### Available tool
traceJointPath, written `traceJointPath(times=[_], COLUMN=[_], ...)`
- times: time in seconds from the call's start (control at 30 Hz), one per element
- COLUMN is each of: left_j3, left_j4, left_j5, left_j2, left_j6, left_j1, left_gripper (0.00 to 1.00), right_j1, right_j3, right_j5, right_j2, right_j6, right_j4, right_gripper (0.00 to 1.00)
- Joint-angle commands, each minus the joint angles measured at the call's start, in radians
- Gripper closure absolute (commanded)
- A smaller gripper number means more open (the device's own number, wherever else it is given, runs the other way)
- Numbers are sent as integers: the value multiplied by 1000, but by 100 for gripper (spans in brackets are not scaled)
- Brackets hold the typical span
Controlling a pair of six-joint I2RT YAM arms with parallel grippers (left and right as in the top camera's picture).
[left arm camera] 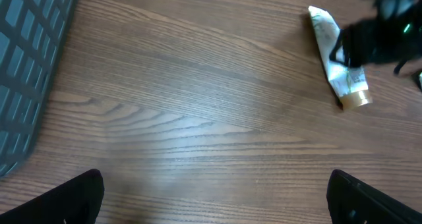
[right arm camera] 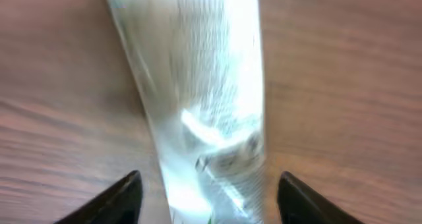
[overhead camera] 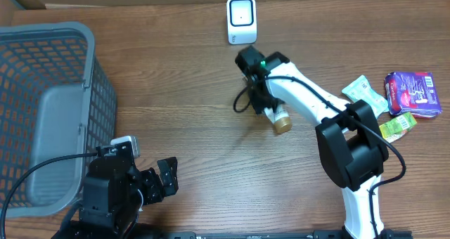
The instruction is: Scan the item barcode
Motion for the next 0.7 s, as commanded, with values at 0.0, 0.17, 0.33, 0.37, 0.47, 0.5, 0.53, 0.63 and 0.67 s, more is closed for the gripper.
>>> traceJointPath(times=[0.0,0.17,0.33,0.37,0.47,0.5,0.53,0.63,0.67], left_j3=[-1,-1,-1,-1,-1,-1,-1,-1,-1], left_j4=[0,0,0,0,0,0,0,0,0], left_j5=[2,2,2,2,2,2,2,2,2], left_j2=[-11,-11,-11,-11,-11,-11,-11,-11,-11], left_j6=[-6,-6,-6,-6,-6,-6,-6,-6,-6], left_j1=[-5,-5,-5,-5,-5,-5,-5,-5,-5], left_gripper=[0,1,0,0,0,0,0,0,0], right_j1=[-22,-54,-85,-89,-99,-101,-101,-101,-100], right_j3=[79,71,16,3,-38,-51,-66,-101,-110], right_j5=[43,-6,-71,-70,-70,-71,-71,-125,-145], right_j2=[-6,-6,1,3,5,5,5,5,5], right_j6=[-8,28,212,249,350,375,404,436,436], right_j4=[34,153,291,313,372,386,401,434,438], right_gripper=[26,22,45,59,83,84,87,92,92])
